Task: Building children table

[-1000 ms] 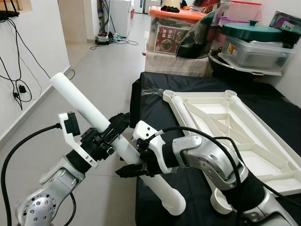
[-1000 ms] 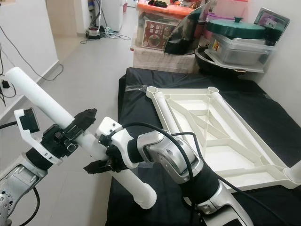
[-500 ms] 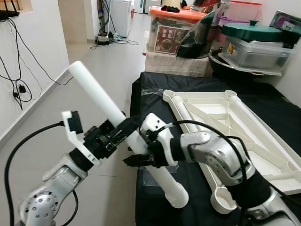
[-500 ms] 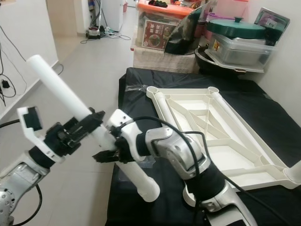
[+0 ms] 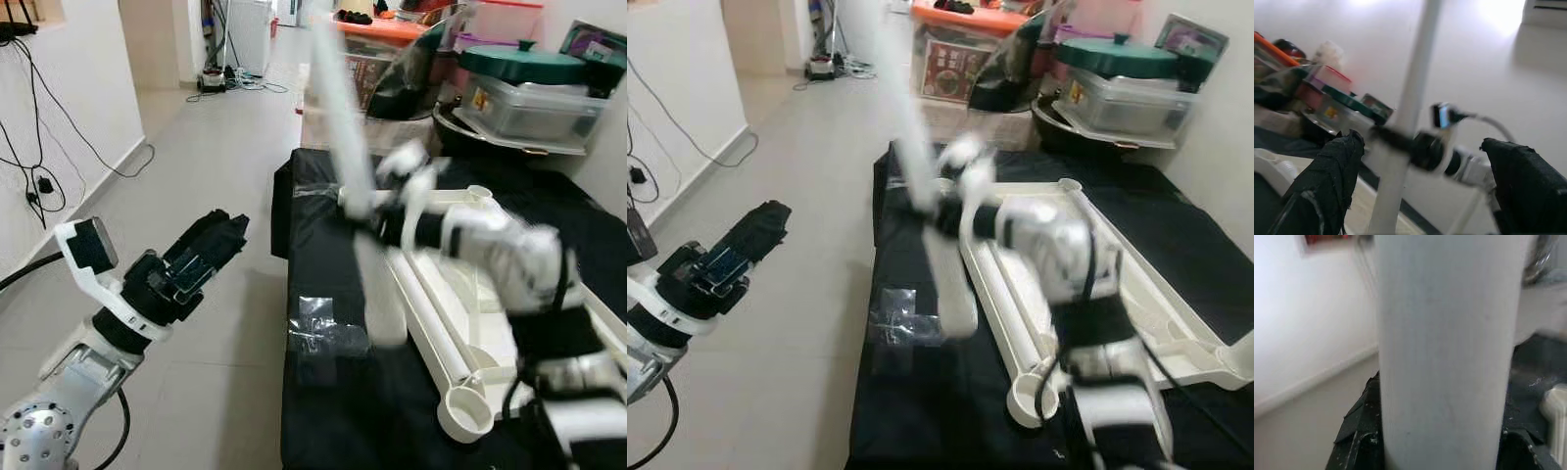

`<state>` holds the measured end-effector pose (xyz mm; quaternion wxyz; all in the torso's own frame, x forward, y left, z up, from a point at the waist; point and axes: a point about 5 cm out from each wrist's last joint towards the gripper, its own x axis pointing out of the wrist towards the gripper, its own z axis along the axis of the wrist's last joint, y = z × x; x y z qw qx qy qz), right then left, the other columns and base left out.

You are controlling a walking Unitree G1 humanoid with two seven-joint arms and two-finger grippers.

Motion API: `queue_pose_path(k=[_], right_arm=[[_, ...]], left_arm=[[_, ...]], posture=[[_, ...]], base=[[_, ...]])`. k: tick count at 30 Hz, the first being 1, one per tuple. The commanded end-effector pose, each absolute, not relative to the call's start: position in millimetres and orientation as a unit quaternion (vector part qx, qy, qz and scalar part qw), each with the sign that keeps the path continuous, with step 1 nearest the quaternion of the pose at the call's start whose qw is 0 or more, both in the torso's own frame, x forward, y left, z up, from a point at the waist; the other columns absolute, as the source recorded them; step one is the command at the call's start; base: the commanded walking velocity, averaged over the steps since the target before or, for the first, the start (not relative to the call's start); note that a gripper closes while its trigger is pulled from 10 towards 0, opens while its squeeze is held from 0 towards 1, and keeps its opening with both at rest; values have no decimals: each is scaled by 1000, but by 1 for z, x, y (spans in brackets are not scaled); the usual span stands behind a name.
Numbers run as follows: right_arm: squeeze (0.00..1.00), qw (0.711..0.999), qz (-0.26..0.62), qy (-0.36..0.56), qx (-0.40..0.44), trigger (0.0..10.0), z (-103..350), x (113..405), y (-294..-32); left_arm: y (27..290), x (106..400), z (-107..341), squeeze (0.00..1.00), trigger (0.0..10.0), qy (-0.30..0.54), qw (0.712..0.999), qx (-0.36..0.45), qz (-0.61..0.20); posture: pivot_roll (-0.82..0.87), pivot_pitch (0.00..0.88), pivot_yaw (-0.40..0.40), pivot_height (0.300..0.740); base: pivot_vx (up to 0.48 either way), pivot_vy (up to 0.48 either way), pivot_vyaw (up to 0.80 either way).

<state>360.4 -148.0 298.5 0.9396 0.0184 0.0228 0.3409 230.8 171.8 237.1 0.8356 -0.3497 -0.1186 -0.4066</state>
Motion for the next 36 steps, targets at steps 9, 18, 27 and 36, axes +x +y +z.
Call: queue_pose_path(k=[9, 18, 27, 36], right_arm=[[0, 940, 148, -43, 305, 0, 296, 384, -203], [0, 877, 244, -105, 399, 0, 326, 376, -192], [0, 872, 330, -113, 345, 0, 315, 357, -159], [0, 862, 387, -114, 306, 0, 309, 343, -136]], left_arm=[[169, 236, 185, 0, 10000, 3, 921, -233, -313], [165, 232, 171, 0, 10000, 26, 932, -157, -325], [166, 240, 160, 0, 10000, 37, 957, -118, -262], [165, 240, 163, 0, 10000, 40, 950, -119, -286]], posture=[[94, 0, -116, 740], [89, 0, -113, 740], [92, 0, -114, 740], [99, 0, -112, 740]], base=[[0, 0, 0], [0, 0, 0], [0, 0, 0], [0, 0, 0]])
